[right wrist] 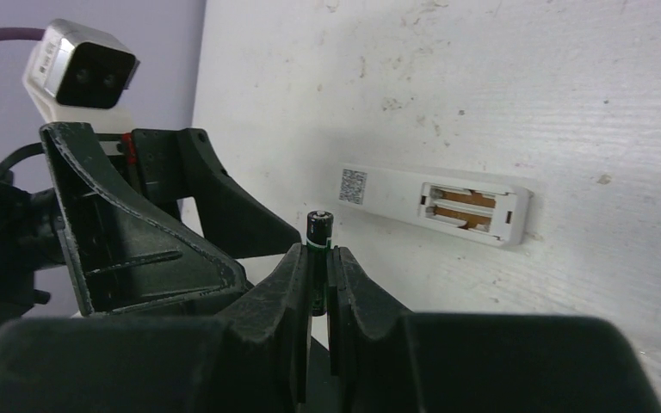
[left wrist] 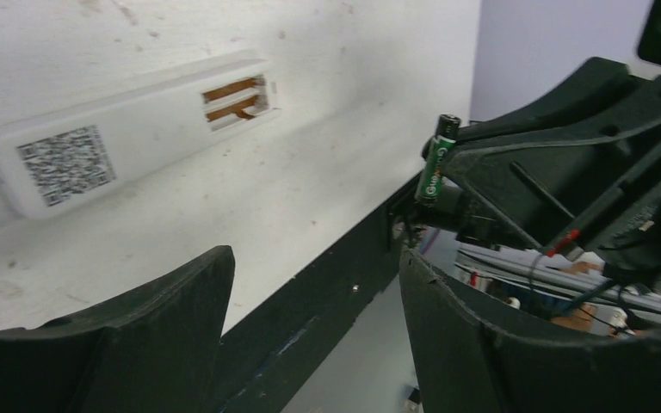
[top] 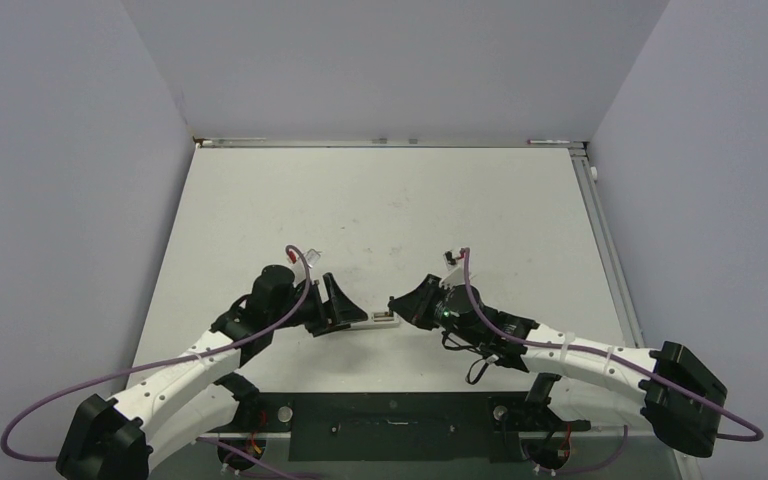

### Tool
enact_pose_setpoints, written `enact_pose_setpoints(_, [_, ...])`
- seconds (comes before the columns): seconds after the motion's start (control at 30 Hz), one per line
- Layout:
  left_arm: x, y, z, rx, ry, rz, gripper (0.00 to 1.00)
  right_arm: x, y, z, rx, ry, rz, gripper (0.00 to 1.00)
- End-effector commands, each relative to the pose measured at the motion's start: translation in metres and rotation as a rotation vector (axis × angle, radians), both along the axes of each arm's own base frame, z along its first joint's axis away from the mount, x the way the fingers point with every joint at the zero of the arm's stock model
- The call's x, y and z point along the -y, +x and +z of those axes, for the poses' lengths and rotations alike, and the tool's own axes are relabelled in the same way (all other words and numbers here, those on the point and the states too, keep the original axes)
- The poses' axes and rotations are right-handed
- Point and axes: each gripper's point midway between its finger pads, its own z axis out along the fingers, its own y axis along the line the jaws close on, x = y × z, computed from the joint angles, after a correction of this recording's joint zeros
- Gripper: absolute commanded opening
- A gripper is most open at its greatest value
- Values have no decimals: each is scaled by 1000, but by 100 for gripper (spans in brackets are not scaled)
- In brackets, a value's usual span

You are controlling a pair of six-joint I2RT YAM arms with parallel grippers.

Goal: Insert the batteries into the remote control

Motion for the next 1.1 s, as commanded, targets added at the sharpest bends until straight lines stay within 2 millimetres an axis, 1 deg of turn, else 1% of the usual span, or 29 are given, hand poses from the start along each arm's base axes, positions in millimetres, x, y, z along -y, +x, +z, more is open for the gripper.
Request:
enact_pose_setpoints(0.0, [21,-7,42,54,-220,-81,62,-13,6,45,41,230,-39,8])
enact_pose_setpoints(0.1, [25,-11,52,59,-289,-103,57,-18,2,51,29,293,-24,8])
enact_pose_setpoints(0.33, [28,-15,72,92,-408,-119,46,-30,-3,58,17,344,3,9])
enact_pose_setpoints(0.57, [28,-18,88,129,-479,-129,41,-44,-9,61,5,385,47,9])
enact_pose_setpoints(0.73, [28,-18,89,132,-482,-129,37,-48,-10,66,7,415,58,9])
enact_pose_setpoints(0.8, [28,-19,87,128,-480,-130,36,-52,-15,66,-2,428,92,9])
enact_pose_setpoints(1.07, [28,-19,84,125,-479,-128,31,-55,-20,68,-5,442,103,8])
